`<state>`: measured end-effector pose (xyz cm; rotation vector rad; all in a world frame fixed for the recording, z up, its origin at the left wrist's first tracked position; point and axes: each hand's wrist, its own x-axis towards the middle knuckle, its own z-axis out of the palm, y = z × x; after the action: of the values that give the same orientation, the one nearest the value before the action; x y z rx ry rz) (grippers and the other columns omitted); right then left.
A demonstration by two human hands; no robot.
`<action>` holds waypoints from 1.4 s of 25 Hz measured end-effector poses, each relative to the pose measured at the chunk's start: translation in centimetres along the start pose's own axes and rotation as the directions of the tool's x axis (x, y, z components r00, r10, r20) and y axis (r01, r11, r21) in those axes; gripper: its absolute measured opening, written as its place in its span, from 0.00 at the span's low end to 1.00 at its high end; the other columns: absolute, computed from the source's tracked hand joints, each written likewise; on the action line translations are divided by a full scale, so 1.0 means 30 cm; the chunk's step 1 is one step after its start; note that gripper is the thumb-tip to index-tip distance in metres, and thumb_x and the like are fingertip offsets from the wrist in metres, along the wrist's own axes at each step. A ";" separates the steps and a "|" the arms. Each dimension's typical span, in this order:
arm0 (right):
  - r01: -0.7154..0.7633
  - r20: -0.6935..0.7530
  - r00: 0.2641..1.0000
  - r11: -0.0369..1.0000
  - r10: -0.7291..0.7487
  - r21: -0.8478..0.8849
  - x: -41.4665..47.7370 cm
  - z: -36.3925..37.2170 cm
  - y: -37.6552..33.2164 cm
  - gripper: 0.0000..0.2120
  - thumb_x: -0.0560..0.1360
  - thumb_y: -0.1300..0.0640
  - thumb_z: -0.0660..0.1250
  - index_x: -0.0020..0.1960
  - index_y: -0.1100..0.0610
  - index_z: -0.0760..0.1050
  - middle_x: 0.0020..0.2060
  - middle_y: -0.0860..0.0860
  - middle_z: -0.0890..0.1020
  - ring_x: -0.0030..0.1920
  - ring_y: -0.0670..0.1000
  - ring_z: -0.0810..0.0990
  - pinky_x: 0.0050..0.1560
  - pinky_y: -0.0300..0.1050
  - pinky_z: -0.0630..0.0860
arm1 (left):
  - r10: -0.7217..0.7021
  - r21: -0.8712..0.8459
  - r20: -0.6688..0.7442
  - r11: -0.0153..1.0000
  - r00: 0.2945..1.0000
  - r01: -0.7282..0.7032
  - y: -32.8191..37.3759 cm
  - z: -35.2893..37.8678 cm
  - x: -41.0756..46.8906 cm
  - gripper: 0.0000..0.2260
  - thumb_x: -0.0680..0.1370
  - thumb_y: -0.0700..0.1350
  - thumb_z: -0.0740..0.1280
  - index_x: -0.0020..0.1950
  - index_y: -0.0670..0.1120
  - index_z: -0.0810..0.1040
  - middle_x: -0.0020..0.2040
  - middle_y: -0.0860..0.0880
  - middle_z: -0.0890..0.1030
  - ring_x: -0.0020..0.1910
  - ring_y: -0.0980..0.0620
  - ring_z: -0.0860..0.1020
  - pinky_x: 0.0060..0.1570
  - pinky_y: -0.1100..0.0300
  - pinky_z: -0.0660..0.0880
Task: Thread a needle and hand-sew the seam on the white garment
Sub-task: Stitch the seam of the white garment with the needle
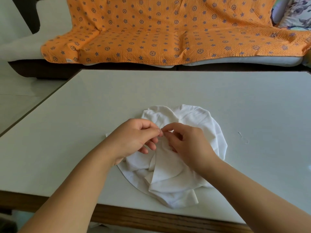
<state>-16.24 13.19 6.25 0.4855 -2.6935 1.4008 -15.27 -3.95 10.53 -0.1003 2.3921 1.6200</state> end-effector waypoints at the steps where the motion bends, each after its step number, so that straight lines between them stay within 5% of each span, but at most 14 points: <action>1: 0.033 0.005 0.999 0.999 -0.033 -0.033 -0.002 0.000 0.000 0.07 0.79 0.57 0.65 0.50 0.49 0.82 0.28 0.45 0.75 0.32 0.43 0.75 0.36 0.37 0.72 | -0.002 -0.007 -0.004 1.000 1.000 0.002 -0.001 0.001 0.002 0.08 0.78 0.41 0.66 0.42 0.45 0.84 0.32 0.54 0.79 0.32 0.56 0.79 0.30 0.65 0.73; 4: 0.095 0.024 0.995 0.993 -0.093 -0.068 -0.007 0.006 0.002 0.07 0.79 0.59 0.65 0.51 0.51 0.81 0.31 0.39 0.74 0.35 0.38 0.75 0.39 0.33 0.70 | -0.013 -0.039 -0.035 0.999 0.999 0.012 -0.010 0.001 0.014 0.08 0.77 0.41 0.67 0.41 0.44 0.84 0.32 0.52 0.76 0.29 0.56 0.75 0.29 0.65 0.72; 7: 0.049 0.062 0.997 0.998 -0.050 0.029 -0.008 0.007 0.017 0.07 0.79 0.59 0.65 0.50 0.49 0.80 0.33 0.45 0.80 0.36 0.44 0.79 0.44 0.43 0.78 | -0.056 -0.091 -0.066 0.995 0.996 0.050 -0.021 -0.002 0.031 0.06 0.76 0.41 0.67 0.41 0.42 0.82 0.31 0.51 0.74 0.27 0.56 0.71 0.28 0.64 0.71; 13: -0.023 0.103 0.995 0.969 -0.002 0.245 -0.018 0.015 0.007 0.05 0.81 0.62 0.62 0.50 0.54 0.74 0.36 0.51 0.84 0.37 0.47 0.83 0.45 0.43 0.81 | -0.168 -0.281 0.090 0.942 0.982 0.187 -0.049 0.010 0.067 0.06 0.78 0.40 0.68 0.40 0.43 0.79 0.29 0.51 0.71 0.26 0.56 0.67 0.26 0.65 0.67; 19: -0.173 0.089 0.985 0.902 0.150 0.397 -0.007 0.014 -0.004 0.05 0.81 0.60 0.61 0.54 0.54 0.74 0.36 0.54 0.85 0.39 0.52 0.85 0.46 0.46 0.82 | -0.046 -0.019 -0.045 0.999 0.998 0.045 -0.044 0.033 0.064 0.09 0.76 0.43 0.70 0.36 0.48 0.81 0.24 0.56 0.69 0.25 0.56 0.66 0.29 0.63 0.66; 24: -0.331 0.096 0.942 0.837 0.322 0.436 0.012 -0.008 -0.019 0.03 0.80 0.57 0.63 0.49 0.54 0.75 0.42 0.54 0.84 0.40 0.49 0.84 0.38 0.44 0.81 | -0.059 -0.018 -0.075 0.998 0.995 0.058 -0.049 0.036 0.064 0.05 0.76 0.44 0.70 0.41 0.45 0.83 0.22 0.60 0.70 0.24 0.59 0.66 0.29 0.64 0.65; 26: -0.395 0.121 0.907 0.710 0.404 0.583 0.027 -0.030 -0.004 0.04 0.80 0.58 0.64 0.47 0.55 0.75 0.45 0.54 0.82 0.39 0.48 0.83 0.34 0.42 0.78 | -0.079 -0.038 -0.086 0.996 0.993 0.076 -0.055 0.035 0.066 0.06 0.75 0.44 0.70 0.39 0.45 0.82 0.24 0.58 0.70 0.24 0.59 0.66 0.28 0.64 0.64; 30: -0.439 0.332 0.849 0.199 0.412 0.876 0.044 -0.072 0.017 0.09 0.81 0.63 0.59 0.44 0.56 0.71 0.44 0.57 0.84 0.38 0.52 0.85 0.33 0.42 0.81 | -0.170 -0.215 -0.044 0.964 0.985 0.157 -0.061 0.034 0.070 0.10 0.78 0.41 0.66 0.37 0.47 0.74 0.28 0.52 0.68 0.23 0.57 0.63 0.25 0.64 0.62; 35: -0.448 0.394 0.810 0.025 0.435 0.894 0.047 -0.066 0.038 0.12 0.82 0.64 0.56 0.42 0.57 0.71 0.39 0.58 0.85 0.38 0.53 0.86 0.34 0.41 0.82 | -0.297 -0.352 0.057 0.887 0.953 0.298 -0.058 0.031 0.085 0.08 0.76 0.40 0.65 0.37 0.47 0.74 0.28 0.52 0.68 0.24 0.57 0.61 0.23 0.66 0.59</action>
<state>-18.09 15.04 6.79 -0.4911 -1.4352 3.2483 -17.23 -3.54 7.99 -0.5064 1.9314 1.8714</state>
